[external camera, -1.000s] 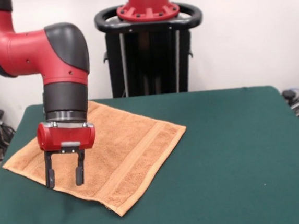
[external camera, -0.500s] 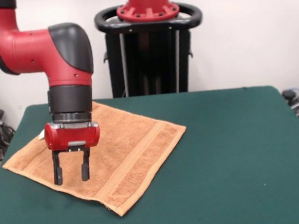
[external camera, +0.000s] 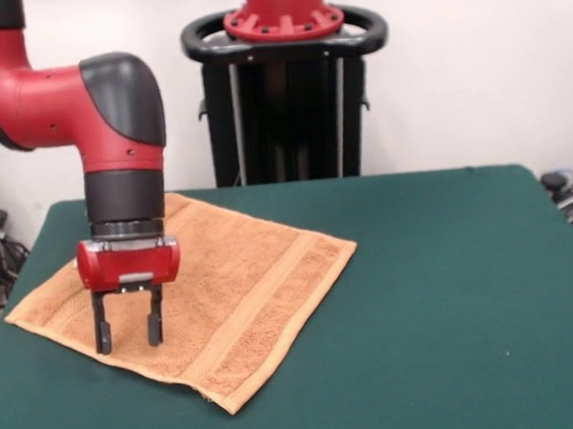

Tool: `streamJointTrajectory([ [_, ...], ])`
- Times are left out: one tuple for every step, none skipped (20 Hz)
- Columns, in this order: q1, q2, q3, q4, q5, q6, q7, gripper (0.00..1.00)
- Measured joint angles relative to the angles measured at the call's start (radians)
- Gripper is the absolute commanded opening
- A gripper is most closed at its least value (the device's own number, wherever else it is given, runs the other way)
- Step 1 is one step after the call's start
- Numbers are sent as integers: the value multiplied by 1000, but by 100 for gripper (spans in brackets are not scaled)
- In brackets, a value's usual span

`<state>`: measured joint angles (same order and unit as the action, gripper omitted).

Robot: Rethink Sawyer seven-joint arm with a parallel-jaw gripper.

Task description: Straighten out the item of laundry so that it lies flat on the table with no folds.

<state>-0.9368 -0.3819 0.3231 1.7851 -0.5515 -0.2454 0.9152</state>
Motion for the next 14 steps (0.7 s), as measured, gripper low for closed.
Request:
streamJointTrajectory([
  [-8,2,5,1,-4,0,0,100],
  [-17,4,12,1,-9,0,0,100],
  [-32,9,22,2,-18,0,0,100],
  [-41,12,30,3,-23,0,0,100],
  [-59,17,47,7,-32,0,0,100],
  [-73,20,60,10,-39,0,0,100],
  [-88,25,75,16,-47,0,0,100],
  [-100,31,86,22,-53,0,0,100],
  [-104,34,90,24,-55,0,0,100],
  [-107,35,92,27,-56,0,0,100],
  [-110,38,99,33,-58,0,0,100],
  [-110,38,102,36,-58,0,0,100],
  [-110,37,104,39,-58,0,0,100],
  [-110,37,106,42,-58,0,0,100],
])
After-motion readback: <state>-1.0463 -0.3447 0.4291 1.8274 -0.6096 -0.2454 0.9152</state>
